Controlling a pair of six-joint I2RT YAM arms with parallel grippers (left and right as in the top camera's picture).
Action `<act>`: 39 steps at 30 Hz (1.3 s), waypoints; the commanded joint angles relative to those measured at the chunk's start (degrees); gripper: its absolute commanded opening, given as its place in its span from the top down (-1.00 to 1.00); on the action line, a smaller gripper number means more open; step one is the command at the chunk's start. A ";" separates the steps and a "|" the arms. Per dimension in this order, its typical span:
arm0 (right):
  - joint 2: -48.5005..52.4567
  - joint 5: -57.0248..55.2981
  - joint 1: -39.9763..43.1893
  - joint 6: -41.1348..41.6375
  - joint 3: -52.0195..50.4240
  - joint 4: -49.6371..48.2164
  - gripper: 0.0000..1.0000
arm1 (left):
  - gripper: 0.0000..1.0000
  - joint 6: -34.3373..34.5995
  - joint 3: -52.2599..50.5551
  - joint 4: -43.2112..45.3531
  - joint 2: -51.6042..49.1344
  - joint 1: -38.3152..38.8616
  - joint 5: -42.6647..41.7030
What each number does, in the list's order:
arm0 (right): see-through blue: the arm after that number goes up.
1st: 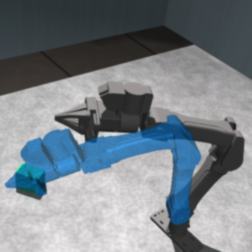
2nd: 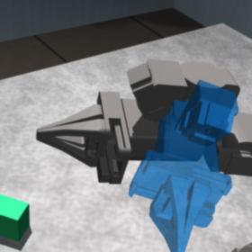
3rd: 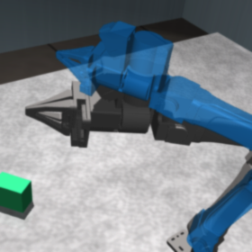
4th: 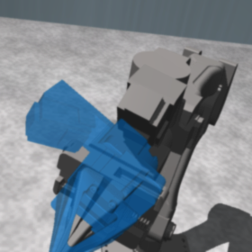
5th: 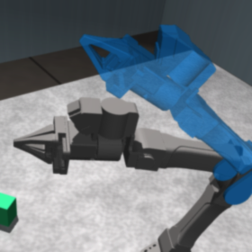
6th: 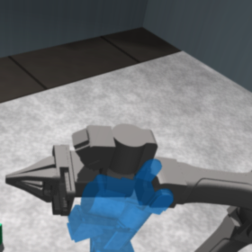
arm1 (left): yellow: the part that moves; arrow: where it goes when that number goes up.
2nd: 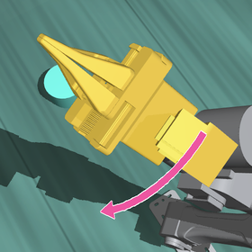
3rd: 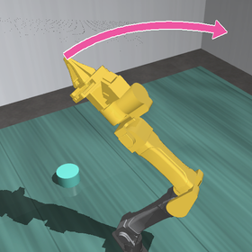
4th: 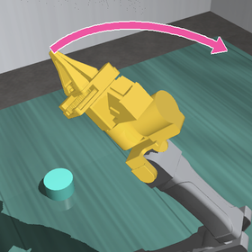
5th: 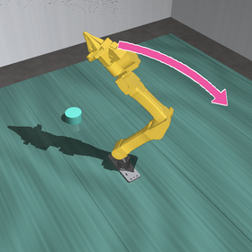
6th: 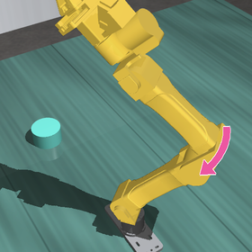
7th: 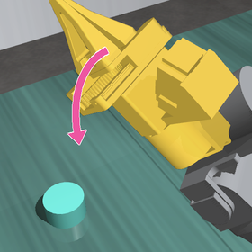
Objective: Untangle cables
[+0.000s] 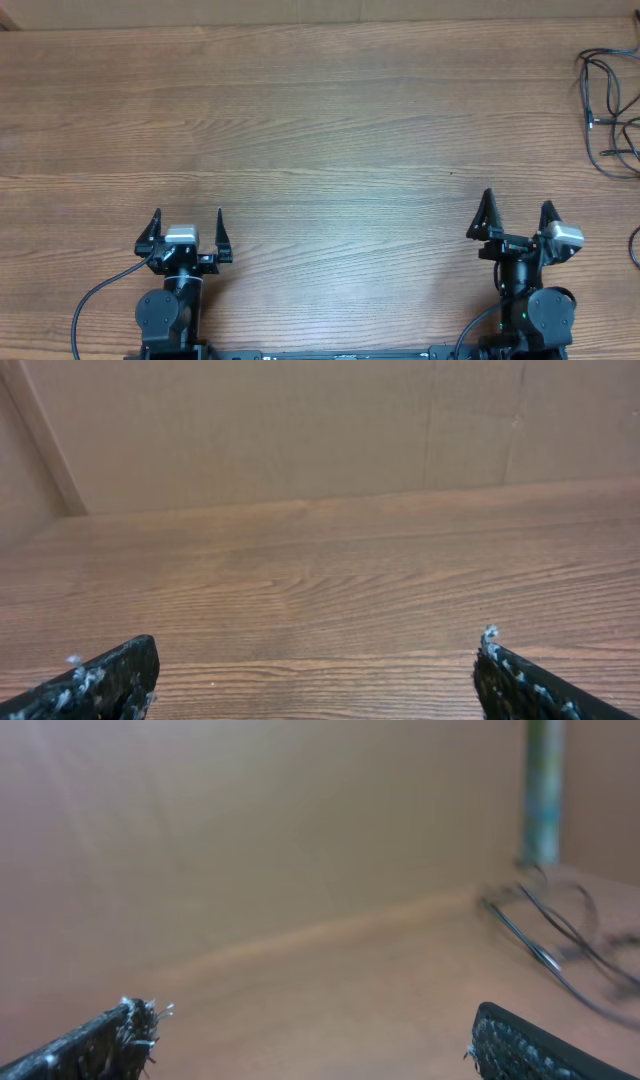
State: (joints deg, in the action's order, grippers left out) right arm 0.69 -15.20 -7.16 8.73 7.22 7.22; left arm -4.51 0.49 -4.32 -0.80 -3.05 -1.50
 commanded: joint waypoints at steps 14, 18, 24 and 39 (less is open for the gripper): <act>-0.31 17.05 8.20 -0.31 -6.80 -2.64 -1.00 | -1.00 -0.66 -0.22 -0.13 0.55 -0.31 -0.02; -0.35 17.62 8.81 -7.19 -6.80 -2.64 -1.00 | -0.99 -0.66 -0.22 -0.13 0.55 -0.31 -0.02; -0.42 17.25 8.72 -12.11 -6.80 -2.49 -1.00 | -1.00 -0.66 -0.22 -0.13 0.55 -0.31 -0.02; -0.42 15.78 8.83 -13.73 -6.75 -2.45 -1.00 | -0.99 -0.66 -0.22 -0.13 0.55 -0.31 -0.02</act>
State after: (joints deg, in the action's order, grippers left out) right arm 0.73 1.08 1.48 -4.51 1.06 5.15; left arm -4.51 0.49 -4.34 -0.80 -3.05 -1.50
